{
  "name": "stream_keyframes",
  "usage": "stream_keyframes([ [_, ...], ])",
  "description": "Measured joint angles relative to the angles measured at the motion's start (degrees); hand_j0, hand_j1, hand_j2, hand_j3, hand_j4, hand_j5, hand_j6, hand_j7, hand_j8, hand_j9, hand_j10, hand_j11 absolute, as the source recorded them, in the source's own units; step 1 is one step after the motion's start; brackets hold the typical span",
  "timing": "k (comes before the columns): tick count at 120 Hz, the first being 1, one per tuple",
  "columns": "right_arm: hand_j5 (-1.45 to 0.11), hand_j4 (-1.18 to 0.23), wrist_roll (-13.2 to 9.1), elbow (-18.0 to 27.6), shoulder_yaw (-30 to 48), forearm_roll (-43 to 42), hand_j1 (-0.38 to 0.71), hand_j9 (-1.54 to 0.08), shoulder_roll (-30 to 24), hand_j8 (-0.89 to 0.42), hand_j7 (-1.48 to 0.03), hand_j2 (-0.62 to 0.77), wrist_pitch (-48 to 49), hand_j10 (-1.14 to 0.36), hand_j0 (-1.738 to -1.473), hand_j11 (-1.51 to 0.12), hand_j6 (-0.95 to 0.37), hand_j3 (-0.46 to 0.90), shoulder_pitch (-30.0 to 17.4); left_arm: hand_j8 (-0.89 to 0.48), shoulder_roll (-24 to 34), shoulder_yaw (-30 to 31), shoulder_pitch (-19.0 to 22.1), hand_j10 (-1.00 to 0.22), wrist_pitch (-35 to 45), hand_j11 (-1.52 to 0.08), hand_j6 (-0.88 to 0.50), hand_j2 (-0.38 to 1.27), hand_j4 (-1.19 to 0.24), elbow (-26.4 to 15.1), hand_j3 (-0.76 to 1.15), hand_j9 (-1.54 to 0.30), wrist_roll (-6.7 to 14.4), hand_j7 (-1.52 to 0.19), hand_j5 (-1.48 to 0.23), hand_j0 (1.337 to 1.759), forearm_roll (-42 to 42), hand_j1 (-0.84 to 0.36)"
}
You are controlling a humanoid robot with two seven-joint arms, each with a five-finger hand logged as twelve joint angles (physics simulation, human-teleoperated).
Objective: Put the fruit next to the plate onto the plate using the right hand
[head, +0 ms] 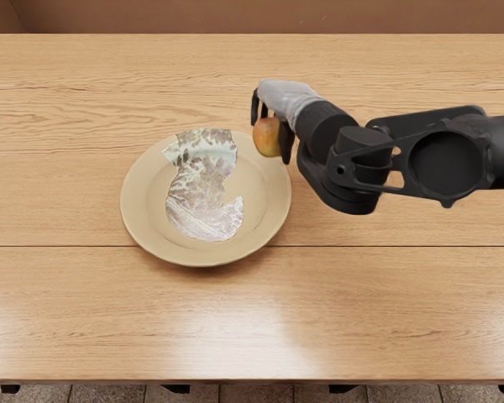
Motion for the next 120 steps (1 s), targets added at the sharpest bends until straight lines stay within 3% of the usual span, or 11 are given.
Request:
stream_keyframes([
  [43,-1.09,-0.54,-0.1,-0.6,0.2,0.1,0.2,-1.08,4.1,-0.4,-1.02,0.57,-0.7,-0.67,-1.653,-1.1,-0.39,0.0,-3.0,0.0,0.0,0.0,0.0,0.0,0.0,0.0,0.0,0.0,0.0,0.0,0.0,0.0,0.0,0.0,0.0,1.658,0.0,0.35],
  [82,-1.08,-0.53,-0.1,-2.9,-0.2,0.0,0.21,-1.07,7.1,-0.4,-1.02,0.58,-0.8,-0.66,-1.652,-1.09,-0.37,0.0,-6.9,0.0,0.0,0.0,0.0,0.0,0.0,0.0,0.0,0.0,0.0,0.0,0.0,0.0,0.0,0.0,0.0,1.658,0.0,0.35],
  [100,-0.55,-0.28,-0.1,-6.0,0.2,-0.1,-0.06,-0.55,7.6,-0.21,-0.52,0.28,-1.0,-0.34,-1.655,-0.56,-0.2,0.0,-8.0,0.0,0.0,0.0,0.0,0.0,0.0,0.0,0.0,0.0,0.0,0.0,0.0,0.0,0.0,0.0,0.0,1.658,0.0,0.35],
  [120,-0.26,-0.14,-0.1,-5.4,2.7,0.0,-0.2,-0.26,7.1,-0.11,-0.25,0.12,-1.0,-0.17,-1.657,-0.26,-0.1,0.0,-8.2,0.0,0.0,0.0,0.0,0.0,0.0,0.0,0.0,0.0,0.0,0.0,0.0,0.0,0.0,0.0,0.0,1.658,0.0,0.35],
])
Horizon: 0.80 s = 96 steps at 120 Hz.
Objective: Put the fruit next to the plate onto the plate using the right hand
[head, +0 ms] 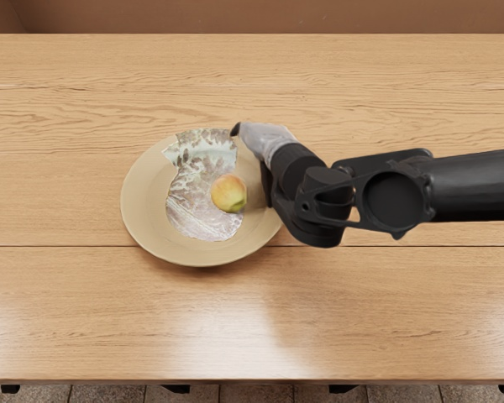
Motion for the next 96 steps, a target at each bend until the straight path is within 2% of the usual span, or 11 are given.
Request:
stream_keyframes([
  [12,-0.17,-0.09,0.0,4.2,6.3,2.0,-0.25,-0.17,-4.5,-0.08,-0.16,0.07,0.4,-0.11,-1.657,-0.17,-0.07,0.0,-0.6,0.0,0.0,0.0,0.0,0.0,0.0,0.0,0.0,0.0,0.0,0.0,0.0,0.0,0.0,0.0,0.0,1.658,0.0,0.35],
  [19,-0.14,-0.08,0.0,6.8,13.2,3.3,-0.27,-0.14,-8.9,-0.06,-0.13,0.06,2.8,-0.09,-1.657,-0.14,-0.06,0.0,-3.2,0.0,0.0,0.0,0.0,0.0,0.0,0.0,0.0,0.0,0.0,0.0,0.0,0.0,0.0,0.0,0.0,1.658,0.0,0.35],
  [31,-0.1,-0.06,0.0,9.9,28.2,4.5,-0.29,-0.1,-16.9,-0.05,-0.09,0.03,11.0,-0.06,-1.658,-0.1,-0.05,0.0,-11.3,0.0,0.0,0.0,0.0,0.0,0.0,0.0,0.0,0.0,0.0,0.0,0.0,0.0,0.0,0.0,0.0,1.658,0.0,0.35],
  [50,-0.06,-0.04,0.0,11.8,55.1,5.0,-0.31,-0.06,-24.9,-0.04,-0.06,0.01,29.9,-0.04,-1.658,-0.06,-0.04,0.0,-29.7,0.0,0.0,0.0,0.0,0.0,0.0,0.0,0.0,0.0,0.0,0.0,0.0,0.0,0.0,0.0,0.0,1.658,0.0,0.35],
  [64,-0.05,-0.03,0.0,12.0,72.1,6.0,-0.31,-0.05,-27.7,-0.03,-0.05,0.01,44.5,-0.04,-1.658,-0.05,-0.03,0.0,-41.0,0.0,0.0,0.0,0.0,0.0,0.0,0.0,0.0,0.0,0.0,0.0,0.0,0.0,0.0,0.0,0.0,1.658,0.0,0.35],
  [76,-0.04,-0.03,0.0,11.4,82.3,8.0,-0.31,-0.04,-28.3,-0.03,-0.04,0.0,54.9,-0.03,-1.658,-0.04,-0.03,0.0,-49.0,0.0,0.0,0.0,0.0,0.0,0.0,0.0,0.0,0.0,0.0,0.0,0.0,0.0,0.0,0.0,0.0,1.658,0.0,0.35],
  [84,-0.04,-0.03,0.0,10.3,86.1,9.8,-0.32,-0.04,-28.4,-0.03,-0.04,0.0,58.4,-0.03,-1.658,-0.04,-0.03,0.0,-52.3,0.0,0.0,0.0,-0.2,0.0,0.0,0.0,0.0,0.0,0.0,0.0,0.0,0.0,0.0,0.0,0.0,1.658,0.0,0.35],
  [96,-0.04,-0.03,0.0,8.7,88.6,11.9,-0.32,-0.04,-28.7,-0.03,-0.04,0.0,60.8,-0.03,-1.658,-0.04,-0.03,0.0,-54.7,0.0,0.0,0.0,-0.3,0.0,0.0,0.0,0.0,0.0,0.0,0.0,0.0,0.0,0.0,0.0,0.0,1.658,0.0,0.35],
])
